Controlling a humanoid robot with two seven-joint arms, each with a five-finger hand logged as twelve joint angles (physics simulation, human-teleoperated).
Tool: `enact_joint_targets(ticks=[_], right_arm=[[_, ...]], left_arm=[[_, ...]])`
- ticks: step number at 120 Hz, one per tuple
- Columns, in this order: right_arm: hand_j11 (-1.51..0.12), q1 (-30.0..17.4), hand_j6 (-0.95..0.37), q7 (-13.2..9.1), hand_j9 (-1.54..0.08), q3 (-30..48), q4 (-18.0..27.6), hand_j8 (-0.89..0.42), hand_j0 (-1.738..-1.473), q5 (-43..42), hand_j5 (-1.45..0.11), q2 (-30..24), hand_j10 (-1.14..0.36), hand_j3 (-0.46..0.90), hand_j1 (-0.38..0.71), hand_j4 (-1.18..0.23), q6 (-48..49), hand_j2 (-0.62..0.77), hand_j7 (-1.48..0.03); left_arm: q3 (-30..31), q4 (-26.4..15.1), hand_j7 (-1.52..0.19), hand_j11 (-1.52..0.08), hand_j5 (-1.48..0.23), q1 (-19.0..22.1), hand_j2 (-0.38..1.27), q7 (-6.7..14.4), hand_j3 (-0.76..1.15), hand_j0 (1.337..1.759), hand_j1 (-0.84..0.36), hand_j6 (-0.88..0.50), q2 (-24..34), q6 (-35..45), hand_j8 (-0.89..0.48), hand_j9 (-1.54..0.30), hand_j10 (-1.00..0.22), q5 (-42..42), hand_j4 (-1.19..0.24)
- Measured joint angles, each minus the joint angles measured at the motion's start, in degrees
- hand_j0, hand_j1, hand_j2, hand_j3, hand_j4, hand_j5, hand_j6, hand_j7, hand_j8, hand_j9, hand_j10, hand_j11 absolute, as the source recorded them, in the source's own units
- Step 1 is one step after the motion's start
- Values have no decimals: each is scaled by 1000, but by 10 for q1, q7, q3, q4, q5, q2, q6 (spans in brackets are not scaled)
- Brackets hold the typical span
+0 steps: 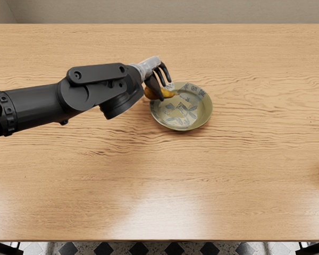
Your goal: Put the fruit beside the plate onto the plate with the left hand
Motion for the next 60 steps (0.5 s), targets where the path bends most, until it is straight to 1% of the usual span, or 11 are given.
enact_joint_targets(ticks=[4, 13, 26, 31, 39, 60], right_arm=[[-22, 0, -16, 0, -22, 0, 0, -16, -1658, 0, -22, 0, -17, 0, -329, -17, 0, -3, -22], [-22, 0, -16, 0, -22, 0, 0, -16, -1658, 0, -22, 0, -17, 0, -329, -17, 0, -3, -22], [-22, 0, -16, 0, -22, 0, 0, -17, -1658, 0, -22, 0, -17, 0, -329, -17, 0, -4, -22], [-22, 0, -16, 0, -22, 0, 0, -16, -1658, 0, -22, 0, -17, 0, -329, -17, 0, -3, -22], [-22, 0, -16, 0, -22, 0, 0, -16, -1658, 0, -22, 0, -17, 0, -329, -17, 0, -3, -22], [-22, 0, -16, 0, -22, 0, 0, -17, -1658, 0, -22, 0, -17, 0, -329, -17, 0, -3, -22]], left_arm=[[-3, 0, -930, -947, -931, 1, 611, 0, 0, 1657, -403, -729, 0, -3, -614, -938, -596, 0, -729], [-7, 0, -928, -945, -929, 4, 583, -1, 0, 1657, -397, -729, 0, -13, -614, -937, -593, 0, -728], [-9, -1, -924, -945, -924, 9, 608, -1, 0, 1657, -412, -730, 0, -24, -613, -935, -591, 1, -729], [-10, -1, -926, -942, -926, 12, 644, -1, 0, 1657, -416, -727, 0, -28, -614, -935, -593, 0, -727], [-11, -1, -925, -940, -925, 13, 602, -1, 0, 1657, -403, -724, 0, -35, -618, -934, -596, 0, -724], [-12, -1, -887, -905, -887, 16, 593, -2, 0, 1658, -417, -700, 0, -44, -613, -898, -582, 1, -700]])
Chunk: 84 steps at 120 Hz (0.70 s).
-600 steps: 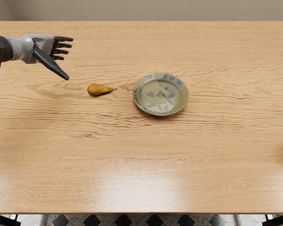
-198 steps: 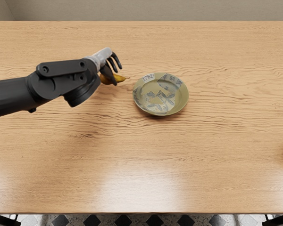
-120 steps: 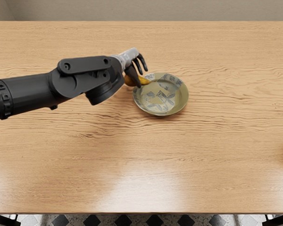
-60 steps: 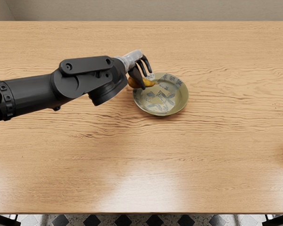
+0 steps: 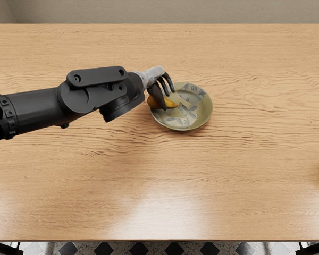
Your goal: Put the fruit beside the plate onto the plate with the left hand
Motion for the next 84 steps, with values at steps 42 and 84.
enact_joint_targets(ticks=[42, 84], right_arm=[[-22, 0, -16, 0, -22, 0, 0, -17, -1658, 0, -22, 0, -17, 0, -329, -17, 0, -4, -22], [-22, 0, -16, 0, -22, 0, 0, -16, -1658, 0, -22, 0, -17, 0, -329, -17, 0, -3, -22]], left_arm=[[-36, 0, -241, -243, -241, -2, 123, -2, 0, 1658, 138, -188, 0, 7, -172, -243, -173, 0, -187], [-162, -172, -49, -50, -49, 23, 23, 0, 0, 1658, 306, -37, 343, -135, -34, -49, -35, -210, -37]])
